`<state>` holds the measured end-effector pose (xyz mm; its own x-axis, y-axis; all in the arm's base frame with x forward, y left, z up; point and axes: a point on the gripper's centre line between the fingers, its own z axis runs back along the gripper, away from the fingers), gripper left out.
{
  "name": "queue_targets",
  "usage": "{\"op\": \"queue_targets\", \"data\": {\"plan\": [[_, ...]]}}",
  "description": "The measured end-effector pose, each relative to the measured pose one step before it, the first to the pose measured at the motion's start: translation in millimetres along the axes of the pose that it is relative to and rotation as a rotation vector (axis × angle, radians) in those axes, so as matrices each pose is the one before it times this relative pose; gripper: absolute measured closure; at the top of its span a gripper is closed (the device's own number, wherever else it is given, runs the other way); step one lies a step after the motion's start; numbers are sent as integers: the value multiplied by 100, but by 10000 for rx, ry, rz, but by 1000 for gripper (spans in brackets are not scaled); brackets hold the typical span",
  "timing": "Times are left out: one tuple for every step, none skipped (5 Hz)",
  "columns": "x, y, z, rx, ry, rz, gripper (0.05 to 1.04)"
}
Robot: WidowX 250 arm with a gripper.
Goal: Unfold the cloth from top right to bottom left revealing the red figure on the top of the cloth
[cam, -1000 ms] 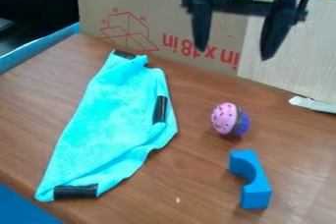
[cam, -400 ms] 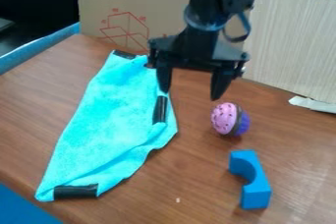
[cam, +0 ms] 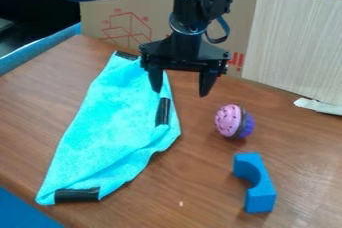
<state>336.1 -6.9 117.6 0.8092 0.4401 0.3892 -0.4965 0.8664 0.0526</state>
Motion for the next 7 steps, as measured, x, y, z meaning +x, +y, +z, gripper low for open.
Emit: {"op": "queue_targets", "data": {"plan": [[791, 1290, -1149, 299, -65, 310, 84], [-168, 325, -370, 122, -87, -108, 84], [1, 124, -864, 147, -109, -31, 84], [-605, 281, -1376, 309, 93, -31, 84], [-298, 183, -1006, 316, -98, -1, 84], [-546, -135, -1019, 288, 151, -80, 84], [8, 38, -530, 194, -67, 11, 84]]}}
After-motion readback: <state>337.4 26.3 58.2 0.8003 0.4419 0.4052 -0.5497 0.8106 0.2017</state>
